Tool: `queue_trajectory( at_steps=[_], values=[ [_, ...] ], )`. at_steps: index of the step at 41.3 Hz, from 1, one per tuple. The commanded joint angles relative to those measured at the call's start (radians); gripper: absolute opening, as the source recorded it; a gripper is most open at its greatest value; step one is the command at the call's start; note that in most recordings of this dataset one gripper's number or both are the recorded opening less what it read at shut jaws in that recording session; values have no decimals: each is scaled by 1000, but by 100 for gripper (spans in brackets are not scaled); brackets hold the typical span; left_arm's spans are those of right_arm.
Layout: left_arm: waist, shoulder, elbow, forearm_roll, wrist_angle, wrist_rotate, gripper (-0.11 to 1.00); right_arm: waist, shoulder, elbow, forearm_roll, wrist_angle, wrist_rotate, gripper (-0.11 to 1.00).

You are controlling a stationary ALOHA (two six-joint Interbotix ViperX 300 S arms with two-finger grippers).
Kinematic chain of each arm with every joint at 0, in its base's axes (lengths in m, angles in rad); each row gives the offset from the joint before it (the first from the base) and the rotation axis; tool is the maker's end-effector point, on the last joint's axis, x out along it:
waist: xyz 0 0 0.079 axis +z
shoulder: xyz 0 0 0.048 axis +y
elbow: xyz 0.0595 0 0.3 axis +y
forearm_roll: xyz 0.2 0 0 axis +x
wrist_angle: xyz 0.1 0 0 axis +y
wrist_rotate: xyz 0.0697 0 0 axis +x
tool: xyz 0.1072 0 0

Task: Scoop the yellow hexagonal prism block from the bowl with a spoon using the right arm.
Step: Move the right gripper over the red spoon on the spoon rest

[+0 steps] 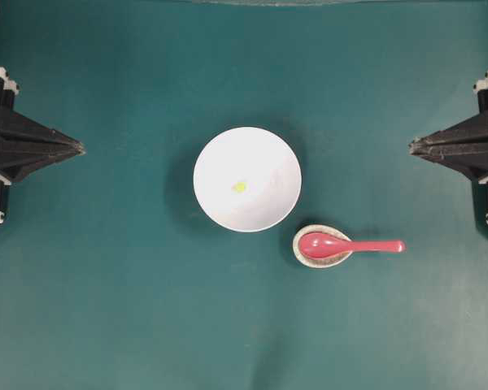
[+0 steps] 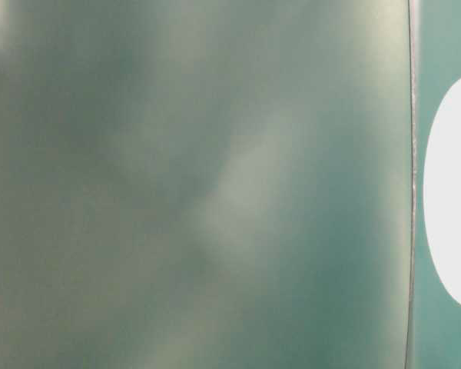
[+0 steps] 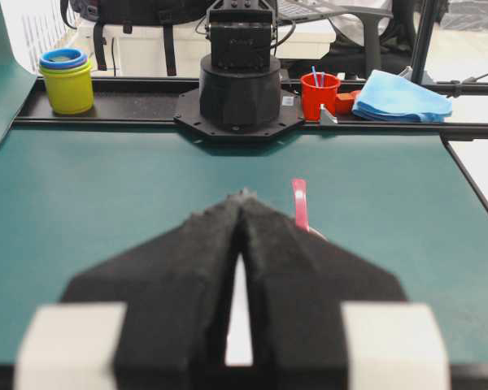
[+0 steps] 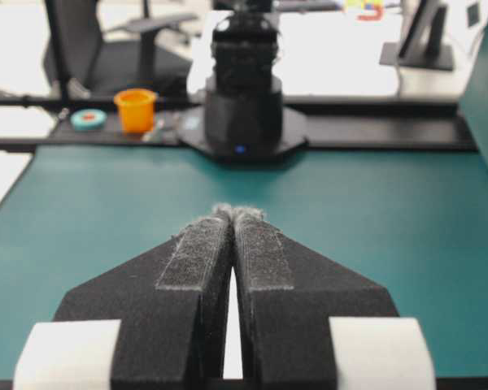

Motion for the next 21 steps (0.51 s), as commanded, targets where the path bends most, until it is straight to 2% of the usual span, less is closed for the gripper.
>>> queue_trajectory(
  at_steps=[1, 2, 3, 10, 21],
  values=[
    [2, 8, -35, 11, 17, 9, -1, 0, 5, -20, 2, -3, -2, 0],
    [2, 6, -40, 11, 28, 9, -1, 0, 15, -28, 2, 26, -2, 0],
    [2, 6, -40, 11, 28, 9, 4, -2, 18, -31, 2, 38, -2, 0],
    [2, 14, -40, 11, 29, 9, 3, 0, 28, -48, 2, 95, 0, 0],
    [2, 17, -40, 11, 29, 9, 3, 0, 28, -54, 3, 107, 0, 2]
  ],
)
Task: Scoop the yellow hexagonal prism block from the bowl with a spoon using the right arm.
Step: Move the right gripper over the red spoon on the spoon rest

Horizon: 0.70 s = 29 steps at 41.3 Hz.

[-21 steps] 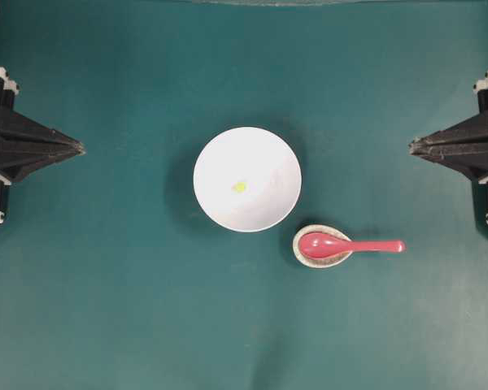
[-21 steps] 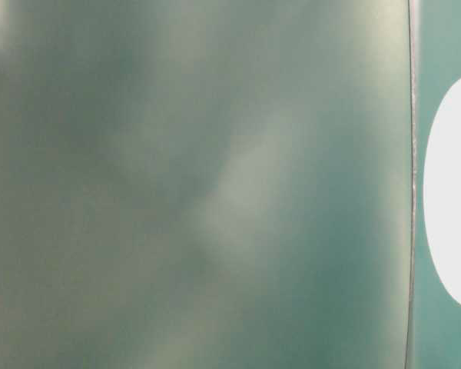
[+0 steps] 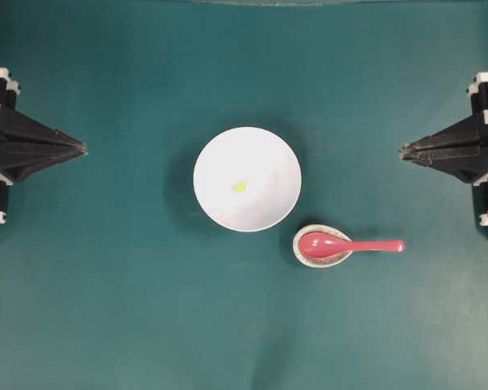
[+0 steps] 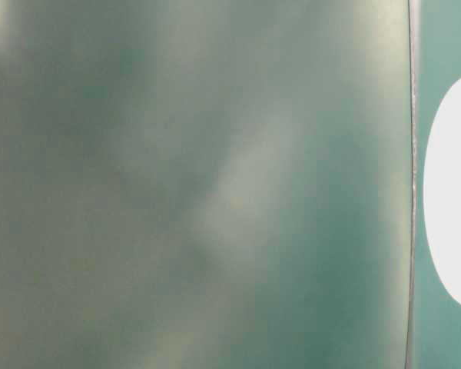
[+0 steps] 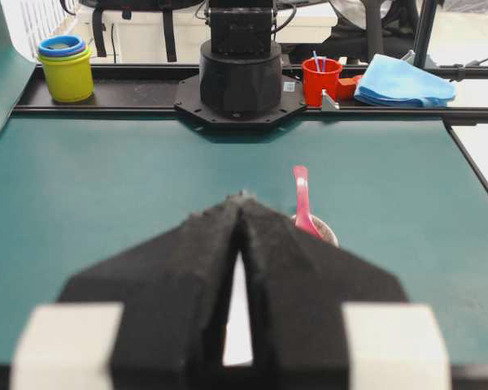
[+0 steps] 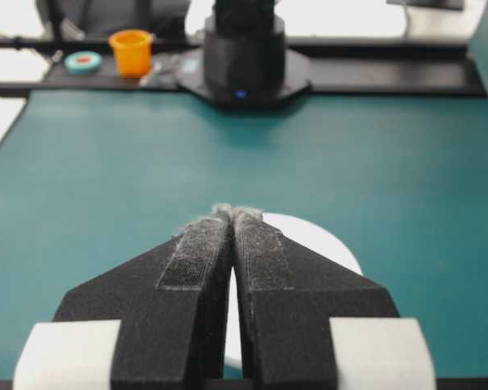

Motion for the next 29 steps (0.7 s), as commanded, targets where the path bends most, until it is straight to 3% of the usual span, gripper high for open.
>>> queue_trajectory(
  at_steps=[1, 15, 22, 29],
  values=[
    [2, 9, -28, 3, -3, 2, 3, 0, 2, -29, 3, -3, 0, 4],
    [2, 11, -28, 2, -3, -3, 3, 0, 11, -29, 9, 48, 0, 41],
    [2, 11, -26, 2, -3, -15, 3, 0, 26, -23, 40, 52, 2, 52],
    [2, 11, -26, 2, -3, -15, 3, 5, 71, -9, 44, 49, 2, 53]
  ],
)
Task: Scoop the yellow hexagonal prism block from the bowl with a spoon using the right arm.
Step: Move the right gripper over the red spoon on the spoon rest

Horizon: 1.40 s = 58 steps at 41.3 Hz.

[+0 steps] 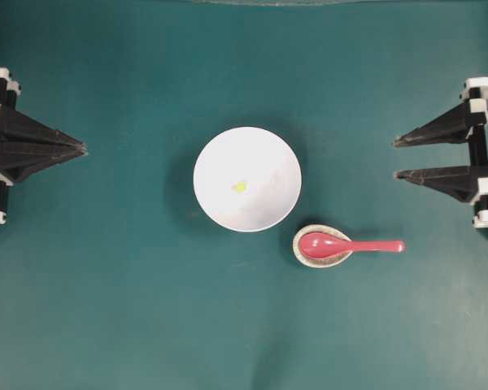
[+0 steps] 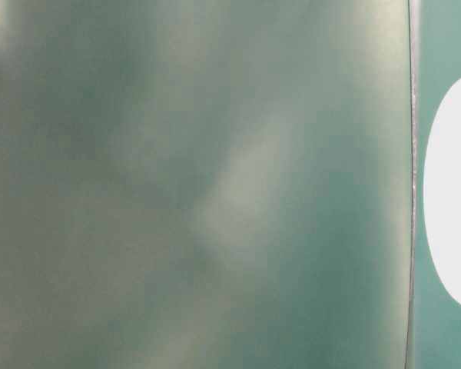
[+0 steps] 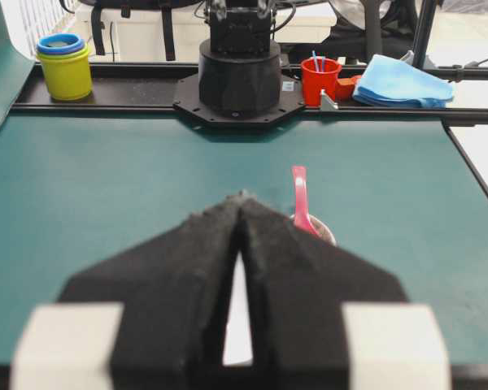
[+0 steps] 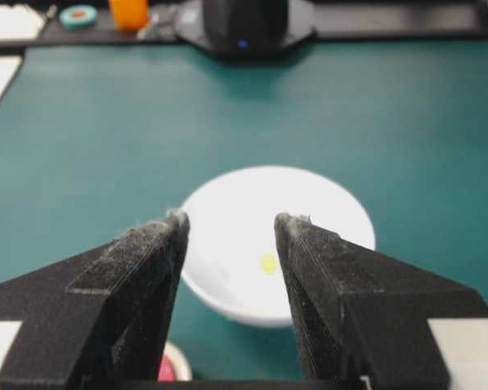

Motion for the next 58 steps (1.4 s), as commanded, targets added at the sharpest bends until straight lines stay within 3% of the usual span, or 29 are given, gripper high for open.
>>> queue_trajectory(
  at_steps=[1, 8, 16, 33, 39, 46, 58],
  values=[
    [2, 9, -25, 2, -5, 0, 3, 9, 35, -2, 5, -8, 2, 53],
    [2, 9, -25, 2, -3, 0, 3, 43, 124, 48, 25, -52, 2, 53],
    [2, 9, -23, 2, -2, 2, 3, 120, 241, 118, 83, -252, 2, 53],
    [2, 9, -23, 3, 15, 2, 3, 339, 623, 173, 282, -686, 2, 53],
    [2, 9, -21, 3, 17, 2, 3, 431, 741, 179, 380, -807, 2, 53],
    [2, 9, -23, 2, 15, 2, 3, 511, 850, 183, 453, -914, 0, 53],
    [2, 9, -25, 3, 12, 2, 3, 549, 973, 184, 489, -1003, 0, 53]
  ],
)
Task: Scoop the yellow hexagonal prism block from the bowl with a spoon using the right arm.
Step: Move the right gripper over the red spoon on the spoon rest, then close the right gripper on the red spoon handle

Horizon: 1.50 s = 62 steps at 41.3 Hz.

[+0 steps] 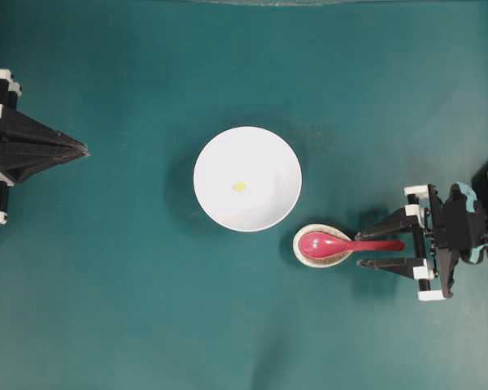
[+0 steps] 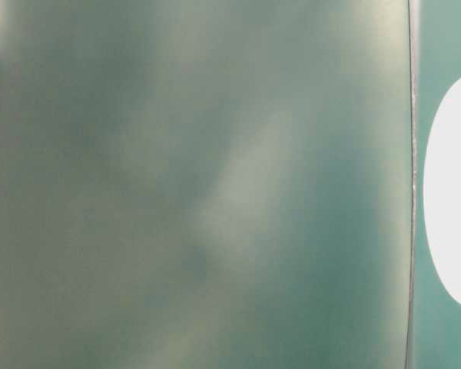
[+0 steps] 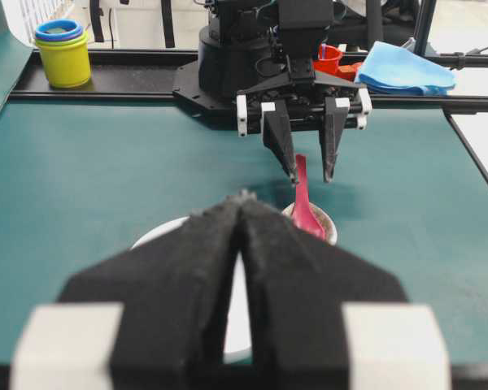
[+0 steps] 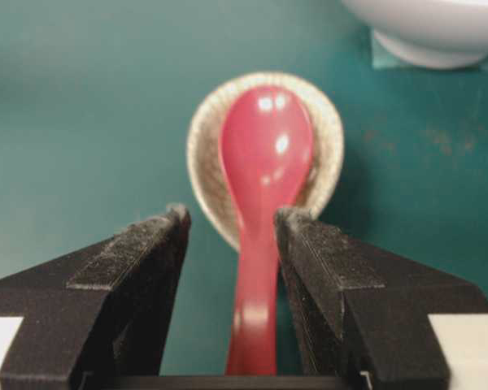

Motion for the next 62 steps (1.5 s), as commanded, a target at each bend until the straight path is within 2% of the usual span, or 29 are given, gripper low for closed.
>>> queue_trajectory(
  at_steps=[1, 7, 20, 44, 52, 62],
  values=[
    [2, 9, -26, 3, -9, 2, 3, 8, 12, -3, 8, -25, 0, 53],
    [2, 9, -26, 2, -12, 2, 3, 6, 44, -3, 29, -25, 0, 53],
    [2, 9, -26, 2, -12, 2, 3, 8, 57, -2, 41, -8, 0, 53],
    [2, 9, -25, 2, -12, 2, 3, 8, 57, 0, 41, -3, -11, 52],
    [2, 9, -25, 2, -14, 2, 3, 8, 57, 2, 37, -3, -29, 45],
    [2, 9, -26, 2, -12, 2, 3, 8, 57, 2, 35, -3, -52, 44]
  ],
)
